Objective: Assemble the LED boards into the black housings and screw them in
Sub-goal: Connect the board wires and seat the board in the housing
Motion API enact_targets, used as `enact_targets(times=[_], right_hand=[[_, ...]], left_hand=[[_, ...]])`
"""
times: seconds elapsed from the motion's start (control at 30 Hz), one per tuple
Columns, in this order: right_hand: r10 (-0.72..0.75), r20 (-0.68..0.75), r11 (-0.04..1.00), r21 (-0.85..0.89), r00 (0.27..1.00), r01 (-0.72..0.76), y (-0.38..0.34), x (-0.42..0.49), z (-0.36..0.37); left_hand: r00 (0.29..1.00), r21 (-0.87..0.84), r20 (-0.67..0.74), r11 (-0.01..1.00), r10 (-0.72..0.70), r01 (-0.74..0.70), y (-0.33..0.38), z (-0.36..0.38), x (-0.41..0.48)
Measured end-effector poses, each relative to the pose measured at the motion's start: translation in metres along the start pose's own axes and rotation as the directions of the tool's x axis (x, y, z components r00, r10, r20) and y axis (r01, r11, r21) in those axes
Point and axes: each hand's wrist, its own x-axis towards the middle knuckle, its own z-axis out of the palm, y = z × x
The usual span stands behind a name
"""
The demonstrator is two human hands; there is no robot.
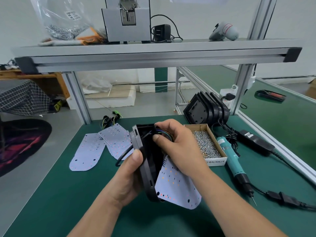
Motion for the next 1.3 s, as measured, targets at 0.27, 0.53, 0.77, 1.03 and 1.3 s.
enact_targets(times=[0.27, 0.53, 0.77, 1.03, 1.3], right_hand=[[-0.034, 0.028, 0.997, 0.07, 0.999, 0.032, -0.005, -0.004, 0.003], [-0.048, -0.067, 0.99, -0.133, 0.997, 0.039, -0.006, -0.007, 0.008], [-0.078, 0.022, 0.943, -0.322, 0.997, 0.081, -0.009, -0.007, 0.008], [-0.073, 0.114, 0.917, -0.383, 0.991, 0.111, -0.007, -0.008, 0.003], [-0.081, -0.155, 0.961, -0.273, 0.985, 0.036, -0.001, -0.023, 0.017]], left_hand=[[0.999, -0.057, -0.032, 0.998, -0.038, 0.036, 0.001, 0.0, 0.001], [0.997, -0.039, -0.066, 0.998, -0.043, 0.041, -0.004, 0.006, 0.002], [0.996, 0.006, -0.076, 0.999, -0.042, 0.042, -0.007, 0.006, 0.004], [0.995, 0.057, -0.095, 0.997, -0.038, 0.044, -0.002, 0.002, 0.005], [0.999, 0.131, -0.053, 0.991, -0.012, 0.018, 0.001, 0.004, 0.001]])
